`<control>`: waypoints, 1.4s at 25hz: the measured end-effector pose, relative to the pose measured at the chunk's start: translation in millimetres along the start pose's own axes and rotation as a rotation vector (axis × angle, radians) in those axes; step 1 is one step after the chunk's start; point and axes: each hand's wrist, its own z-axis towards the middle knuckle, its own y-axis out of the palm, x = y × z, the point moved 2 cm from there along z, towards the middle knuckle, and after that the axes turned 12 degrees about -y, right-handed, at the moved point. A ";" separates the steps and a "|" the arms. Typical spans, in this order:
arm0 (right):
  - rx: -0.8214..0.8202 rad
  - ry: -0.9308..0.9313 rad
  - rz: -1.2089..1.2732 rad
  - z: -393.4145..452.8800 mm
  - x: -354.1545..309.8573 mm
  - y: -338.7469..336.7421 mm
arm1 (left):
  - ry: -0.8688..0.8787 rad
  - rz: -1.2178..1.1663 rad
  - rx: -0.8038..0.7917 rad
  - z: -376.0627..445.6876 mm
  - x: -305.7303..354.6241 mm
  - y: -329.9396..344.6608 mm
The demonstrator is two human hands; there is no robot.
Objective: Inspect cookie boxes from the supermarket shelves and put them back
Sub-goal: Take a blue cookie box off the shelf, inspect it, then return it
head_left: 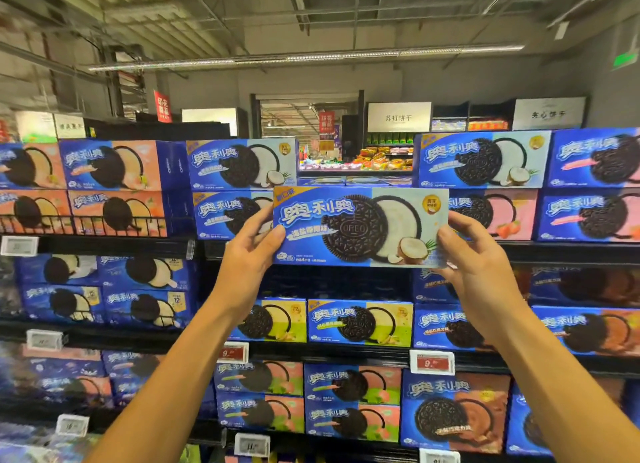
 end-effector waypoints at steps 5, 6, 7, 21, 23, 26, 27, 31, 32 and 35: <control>-0.021 -0.129 -0.151 26.1 0.1 -8.7 | 0.039 -0.011 0.082 20.6 -2.2 11.7; -0.022 -0.153 -0.187 34.4 0.1 -9.3 | 0.053 0.012 0.128 27.3 -0.6 15.7; -0.024 -0.176 -0.222 43.2 -0.1 -9.1 | 0.070 0.035 0.177 35.3 2.5 19.2; 0.076 -0.375 -0.449 132.7 16.5 -0.5 | 0.124 0.396 0.489 128.9 28.9 38.3; 0.050 -0.404 -0.519 132.5 21.0 4.4 | 0.139 0.402 0.523 134.9 26.0 34.5; 0.031 -0.421 -0.604 136.0 23.8 13.4 | 0.170 0.436 0.532 145.3 20.7 28.3; 0.029 -0.422 -0.631 137.9 24.3 15.4 | 0.178 0.452 0.526 148.2 19.2 27.0; 0.040 -0.385 -0.739 143.4 33.5 20.5 | 0.169 0.537 0.523 157.3 14.6 19.9; 0.042 -0.371 -0.763 144.1 36.9 22.4 | 0.163 0.558 0.521 159.7 13.1 17.2; 0.037 -0.357 -0.810 143.6 43.1 27.4 | 0.204 0.649 0.519 160.1 7.6 13.2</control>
